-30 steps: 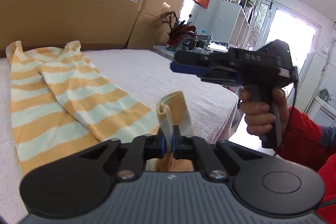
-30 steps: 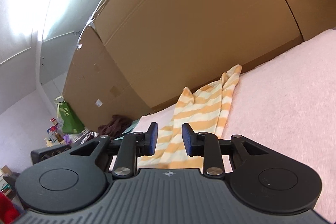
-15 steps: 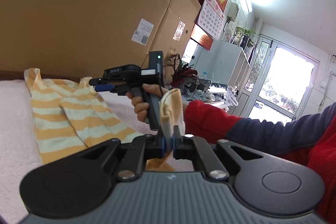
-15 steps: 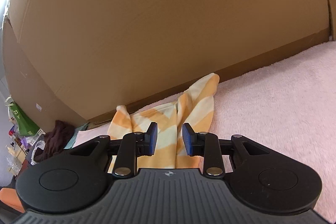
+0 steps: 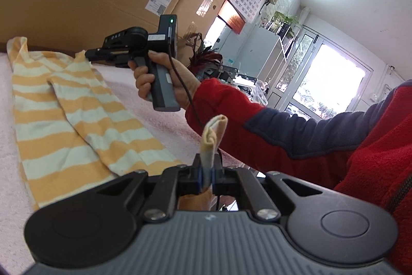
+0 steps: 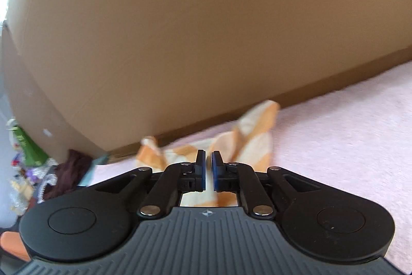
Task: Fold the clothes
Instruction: 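Lower the sleeve onto the shirt body with the right gripper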
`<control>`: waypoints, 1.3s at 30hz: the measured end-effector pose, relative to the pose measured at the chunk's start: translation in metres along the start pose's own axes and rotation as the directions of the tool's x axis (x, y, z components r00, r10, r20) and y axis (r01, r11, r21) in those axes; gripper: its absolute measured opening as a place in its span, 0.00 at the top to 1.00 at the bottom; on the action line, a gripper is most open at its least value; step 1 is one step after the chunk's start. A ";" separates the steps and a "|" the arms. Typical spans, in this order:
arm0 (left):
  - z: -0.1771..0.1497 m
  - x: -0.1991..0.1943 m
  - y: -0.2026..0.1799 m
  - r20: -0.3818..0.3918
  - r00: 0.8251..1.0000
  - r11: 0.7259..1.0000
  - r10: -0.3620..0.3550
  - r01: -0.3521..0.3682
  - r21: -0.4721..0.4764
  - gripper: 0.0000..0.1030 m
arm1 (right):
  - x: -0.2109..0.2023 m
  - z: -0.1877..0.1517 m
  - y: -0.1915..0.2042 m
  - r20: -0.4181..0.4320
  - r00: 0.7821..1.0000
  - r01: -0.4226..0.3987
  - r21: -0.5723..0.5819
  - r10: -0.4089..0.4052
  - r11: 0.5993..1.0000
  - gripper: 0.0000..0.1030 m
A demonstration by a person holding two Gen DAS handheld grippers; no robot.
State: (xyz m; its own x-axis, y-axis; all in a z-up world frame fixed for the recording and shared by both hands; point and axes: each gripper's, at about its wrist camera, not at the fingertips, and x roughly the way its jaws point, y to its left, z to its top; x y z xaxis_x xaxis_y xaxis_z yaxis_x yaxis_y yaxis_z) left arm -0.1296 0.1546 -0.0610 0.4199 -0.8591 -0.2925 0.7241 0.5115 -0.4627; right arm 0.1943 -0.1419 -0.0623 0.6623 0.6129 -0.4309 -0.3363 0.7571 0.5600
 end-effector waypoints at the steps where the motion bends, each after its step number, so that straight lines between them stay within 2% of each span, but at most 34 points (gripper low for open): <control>1: -0.001 0.002 0.001 -0.018 1.000 1.000 -0.004 0.004 -0.006 0.98 | -0.001 -0.002 -0.003 0.000 1.000 0.031 0.000 -0.031 1.000 0.94; 3: -0.005 0.004 0.001 -0.042 0.999 1.000 -0.019 0.019 -0.022 0.98 | -0.002 -0.006 -0.011 -0.010 0.998 0.066 0.012 -0.066 0.998 0.94; 5: -0.008 0.006 0.000 -0.058 0.998 0.999 -0.024 0.023 -0.028 0.98 | -0.005 -0.010 -0.024 -0.022 0.999 0.026 0.073 -0.024 0.997 0.89; 8: -0.009 0.008 -0.002 -0.057 0.998 1.000 0.002 -0.003 -0.013 0.97 | -0.010 -0.013 -0.032 -0.011 0.998 -0.054 0.146 0.056 0.988 0.72; 11: -0.008 0.011 0.000 -0.040 0.998 0.999 0.041 -0.042 -0.013 0.97 | -0.011 -0.015 -0.028 0.003 0.996 -0.083 0.132 0.084 0.988 0.72; 13: -0.007 0.015 0.002 -0.038 0.996 0.996 0.085 -0.085 -0.006 0.97 | -0.007 -0.017 -0.024 -0.022 0.996 -0.080 0.116 0.083 0.990 0.74; 15: -0.005 0.013 0.003 -0.029 0.995 0.995 0.095 -0.095 -0.017 1.00 | 0.001 -0.017 -0.018 -0.046 0.996 -0.070 0.084 0.074 0.994 0.86; 16: -0.004 0.012 0.004 -0.024 0.995 0.995 0.097 -0.098 -0.023 1.00 | -0.001 -0.016 -0.015 -0.040 0.997 -0.068 0.067 0.071 0.995 0.98; 21: 0.005 -0.004 -0.005 0.029 0.999 0.999 -0.036 0.036 -0.028 1.00 | -0.025 -0.012 -0.004 0.048 0.989 -0.141 0.053 0.139 0.989 0.98; 25: -0.002 0.003 0.000 -0.014 0.998 0.997 -0.053 0.052 -0.061 1.00 | -0.012 -0.018 -0.002 0.015 0.998 -0.060 -0.003 0.060 0.998 0.98; 27: -0.008 0.007 0.003 -0.034 0.999 0.997 -0.041 0.039 -0.074 1.00 | -0.004 -0.022 -0.006 -0.020 0.999 -0.026 -0.020 0.025 0.999 0.91; 29: -0.012 0.007 0.004 -0.038 0.999 0.996 -0.032 0.028 -0.085 1.00 | 0.001 -0.028 -0.009 -0.029 0.999 -0.023 0.007 0.024 1.000 0.78; 30: -0.015 0.007 0.005 -0.041 0.999 0.996 -0.027 0.023 -0.091 1.00 | -0.004 -0.029 -0.012 -0.028 0.999 -0.042 0.031 0.042 0.999 0.72; 32: -0.016 0.004 0.006 -0.030 0.999 0.996 -0.019 0.016 -0.093 1.00 | -0.016 -0.032 -0.010 -0.043 0.996 -0.080 0.052 0.083 0.995 0.65; 39: -0.009 -0.001 0.014 0.024 1.000 0.993 0.017 -0.014 -0.117 1.00 | -0.044 -0.059 -0.003 -0.129 0.984 -0.118 0.052 0.124 0.992 0.63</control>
State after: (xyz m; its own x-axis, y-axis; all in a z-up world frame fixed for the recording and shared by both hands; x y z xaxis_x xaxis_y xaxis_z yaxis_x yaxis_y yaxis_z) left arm -0.1251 0.1631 -0.0748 0.4448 -0.8506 -0.2804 0.6491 0.5219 -0.5535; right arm 0.1270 -0.1580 -0.0864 0.5234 0.7260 -0.4460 -0.3772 0.6668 0.6427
